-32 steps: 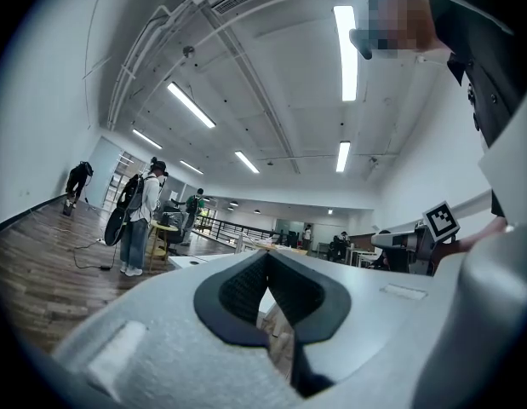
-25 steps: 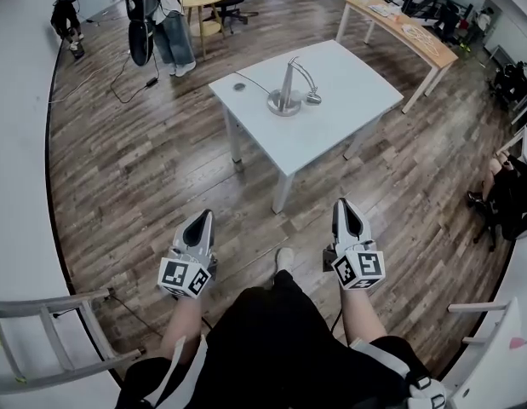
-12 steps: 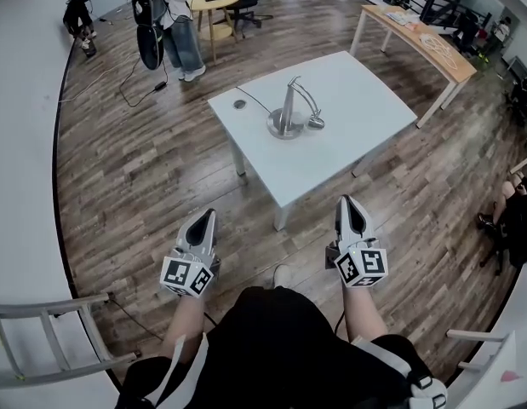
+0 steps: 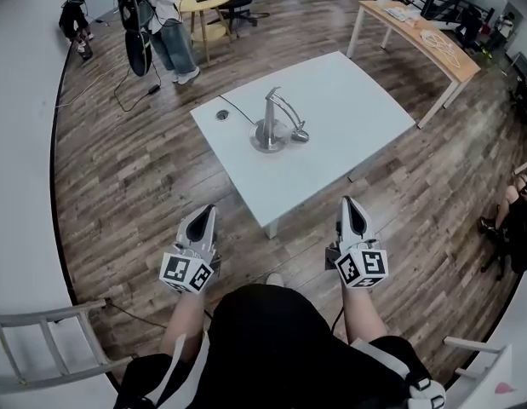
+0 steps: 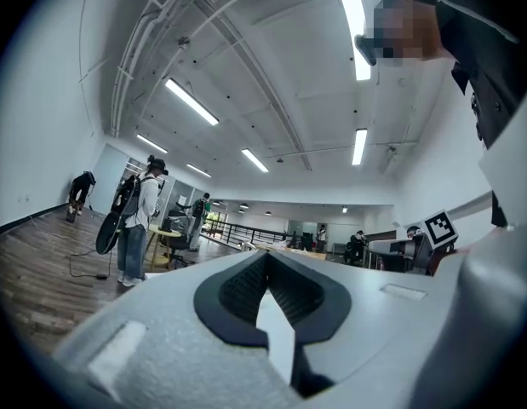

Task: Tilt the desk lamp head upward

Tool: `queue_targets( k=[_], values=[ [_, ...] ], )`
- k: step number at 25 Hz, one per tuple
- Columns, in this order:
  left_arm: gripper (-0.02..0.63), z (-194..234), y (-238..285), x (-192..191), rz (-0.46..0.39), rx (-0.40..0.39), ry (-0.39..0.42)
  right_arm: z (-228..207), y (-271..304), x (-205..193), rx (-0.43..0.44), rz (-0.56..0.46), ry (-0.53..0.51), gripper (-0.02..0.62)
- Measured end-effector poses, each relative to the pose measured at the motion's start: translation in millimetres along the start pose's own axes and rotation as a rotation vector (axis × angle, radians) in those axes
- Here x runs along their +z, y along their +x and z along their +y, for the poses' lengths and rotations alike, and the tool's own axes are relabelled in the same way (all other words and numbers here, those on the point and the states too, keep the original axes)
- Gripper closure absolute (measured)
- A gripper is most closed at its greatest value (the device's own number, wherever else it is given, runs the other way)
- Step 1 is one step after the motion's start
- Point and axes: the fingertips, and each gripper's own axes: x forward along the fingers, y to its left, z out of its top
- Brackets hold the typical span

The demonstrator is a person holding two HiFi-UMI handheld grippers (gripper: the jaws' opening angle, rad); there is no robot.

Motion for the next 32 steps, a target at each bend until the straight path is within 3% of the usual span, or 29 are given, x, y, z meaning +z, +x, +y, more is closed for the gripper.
queue_targets(
  k=[13,20,32],
  values=[
    [0.607,23,54,-20,0.058,-0.019,-0.007,-23,39,-24,-0.024,0.045,0.040,0.592],
    [0.607,47,118,-26,0.060,-0.117,-0.001,-35,85,-15,-0.082,0.033,0.023,0.593],
    [0.606,97,206,-41,0.120,-0.240,-0.001,-22,164,-31,-0.109,0.054,0.049,0.592]
  ],
)
